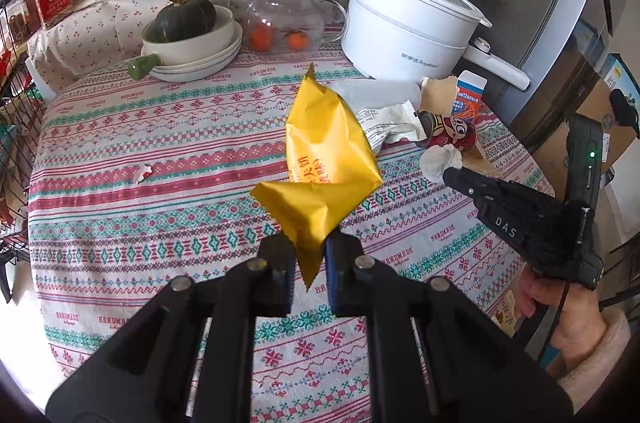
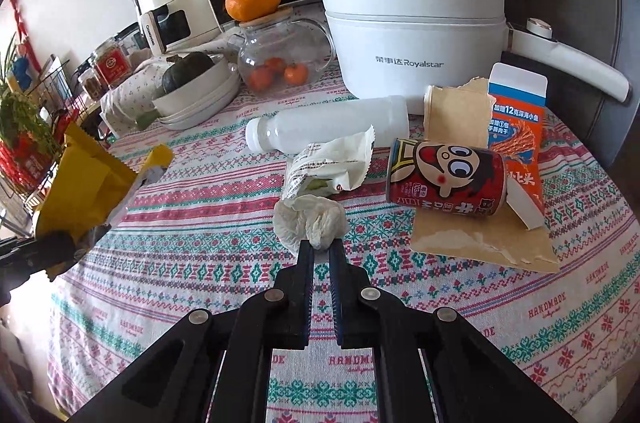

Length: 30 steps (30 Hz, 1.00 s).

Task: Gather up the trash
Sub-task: 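Carry the yellow wrapper and tissue to the white bin and release both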

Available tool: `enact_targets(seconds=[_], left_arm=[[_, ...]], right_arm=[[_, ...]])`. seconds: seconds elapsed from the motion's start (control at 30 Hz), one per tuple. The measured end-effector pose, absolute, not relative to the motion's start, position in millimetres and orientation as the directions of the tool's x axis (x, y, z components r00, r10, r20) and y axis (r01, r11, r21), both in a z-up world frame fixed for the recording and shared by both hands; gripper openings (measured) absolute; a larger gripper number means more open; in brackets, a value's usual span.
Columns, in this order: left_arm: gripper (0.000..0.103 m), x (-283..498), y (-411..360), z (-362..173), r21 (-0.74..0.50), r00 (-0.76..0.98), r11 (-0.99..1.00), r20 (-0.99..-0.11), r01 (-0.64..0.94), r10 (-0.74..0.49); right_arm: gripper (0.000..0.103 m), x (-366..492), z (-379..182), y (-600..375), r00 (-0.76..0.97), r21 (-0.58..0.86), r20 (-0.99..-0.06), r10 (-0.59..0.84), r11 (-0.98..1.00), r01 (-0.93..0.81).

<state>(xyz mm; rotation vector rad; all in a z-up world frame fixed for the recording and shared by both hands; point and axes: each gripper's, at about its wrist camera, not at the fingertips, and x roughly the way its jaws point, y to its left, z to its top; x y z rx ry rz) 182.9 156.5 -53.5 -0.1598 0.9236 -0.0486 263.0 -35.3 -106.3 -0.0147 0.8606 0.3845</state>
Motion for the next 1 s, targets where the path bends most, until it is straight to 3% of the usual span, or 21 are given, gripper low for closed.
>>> enact_targets(seconds=[0.5,1.0], left_arm=[[0.014,151.2,80.4,-42.7,-0.2,0.587,0.961,-0.761,0.192,-0.275],[0.014,112.1,-56.9,-61.8,-0.22,0.406,0.836,-0.794,0.502,-0.453]], right_arm=[[0.008,154.4,-29.5,-124.6,0.673,0.095,-0.692,0.262,0.957,-0.274],[0.008,82.7,-29.8,-263.4,0.665,0.09,-0.744,0.071,0.996,-0.006]])
